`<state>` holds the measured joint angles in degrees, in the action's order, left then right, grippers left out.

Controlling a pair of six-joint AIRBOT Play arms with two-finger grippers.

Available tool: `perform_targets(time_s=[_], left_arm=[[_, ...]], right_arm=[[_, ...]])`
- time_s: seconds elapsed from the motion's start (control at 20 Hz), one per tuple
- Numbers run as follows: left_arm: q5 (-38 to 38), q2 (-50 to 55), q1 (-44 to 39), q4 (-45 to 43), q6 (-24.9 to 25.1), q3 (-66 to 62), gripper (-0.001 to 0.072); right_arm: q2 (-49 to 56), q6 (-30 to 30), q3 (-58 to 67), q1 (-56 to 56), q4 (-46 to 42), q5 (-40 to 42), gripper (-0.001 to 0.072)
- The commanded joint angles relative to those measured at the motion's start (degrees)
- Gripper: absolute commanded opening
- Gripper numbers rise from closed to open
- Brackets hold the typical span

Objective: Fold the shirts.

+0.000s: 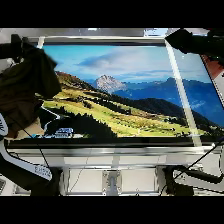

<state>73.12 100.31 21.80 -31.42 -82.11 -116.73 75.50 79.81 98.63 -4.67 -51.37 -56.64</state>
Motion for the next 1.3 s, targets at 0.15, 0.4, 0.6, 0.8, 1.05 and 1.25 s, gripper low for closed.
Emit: perform_targets(time_s=[0.15,0.4,0.6,0.8,1.05,1.25], left_arm=[[11.52,-7.65,-23.91,1.60,6.71,0.09,0.0009],[4.90,-5.55,-46.23,-22.01,4.85,4.28,0.0009],[-8.13,-1.55,-55.56,-38.82,3.56,4.57,0.0627],[-19.23,-1.64,-53.31,-63.80,-14.84,-0.83,0.0720],[-9.07,-0.90,-41.48,-64.48,-21.38,4.31,0.0717],[-2.69,3.43,-33.22,-49.29,-17.22,6.62,0.0717]], right_arm=[[-4.66,-0.35,4.39,0.00,-10.88,-0.33,0.0392],[-8.04,-0.35,4.39,0.02,-24.61,-7.08,0.0392],[-7.82,-2.16,-1.88,0.07,-26.51,-18.95,0.0394],[-7.65,-5.22,-18.69,0.07,-22.91,-21.20,0.0520],[-4.76,-7.06,-38.21,0.13,-8.48,-8.35,0.0559],[1.77,-11.26,-43.69,1.09,7.30,-5.77,0.0564]])
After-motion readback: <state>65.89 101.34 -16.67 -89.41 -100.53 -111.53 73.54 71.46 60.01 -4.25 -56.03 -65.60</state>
